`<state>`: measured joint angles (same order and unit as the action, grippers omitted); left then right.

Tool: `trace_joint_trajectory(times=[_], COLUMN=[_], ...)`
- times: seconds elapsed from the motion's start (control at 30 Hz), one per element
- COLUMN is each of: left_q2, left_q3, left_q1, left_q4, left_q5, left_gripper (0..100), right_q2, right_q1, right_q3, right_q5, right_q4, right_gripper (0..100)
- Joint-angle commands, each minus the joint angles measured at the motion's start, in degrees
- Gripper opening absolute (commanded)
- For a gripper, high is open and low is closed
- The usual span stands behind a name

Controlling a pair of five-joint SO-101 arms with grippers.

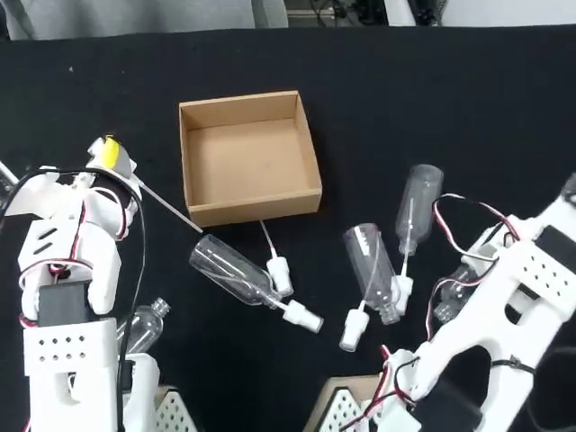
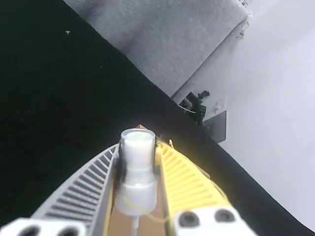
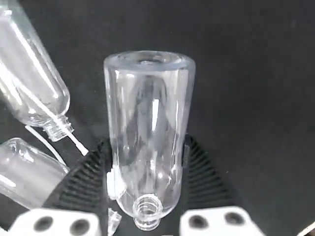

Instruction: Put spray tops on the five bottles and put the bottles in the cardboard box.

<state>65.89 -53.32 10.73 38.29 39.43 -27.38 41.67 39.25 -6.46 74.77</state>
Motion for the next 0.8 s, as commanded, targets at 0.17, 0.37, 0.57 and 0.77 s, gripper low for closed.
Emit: trace_joint_trajectory(times=[0.17,0.37,0.57,0.77], left_q2=[1.3,1.3,1.3,1.3], left_q3=[1.4,1.3,1.3,1.3], left_q1=[0.6,0.5,0.2,0.1], left_q4=[-1.4,-1.4,-1.3,-1.3], left_q5=[0.1,0.1,0.1,0.1], left_gripper=[3,3,3,3], right_q2=[-2.5,-2.5,-2.5,-2.5], right_q1=[1.0,1.0,0.5,-0.5], right_q3=[1.3,1.4,2.2,9.3], right_q5=[-9.0,-14.2,-24.4,-30.1], right_q4=[-1.3,-1.8,-3.3,-15.6], right_gripper=[2.6,2.7,2.7,2.7])
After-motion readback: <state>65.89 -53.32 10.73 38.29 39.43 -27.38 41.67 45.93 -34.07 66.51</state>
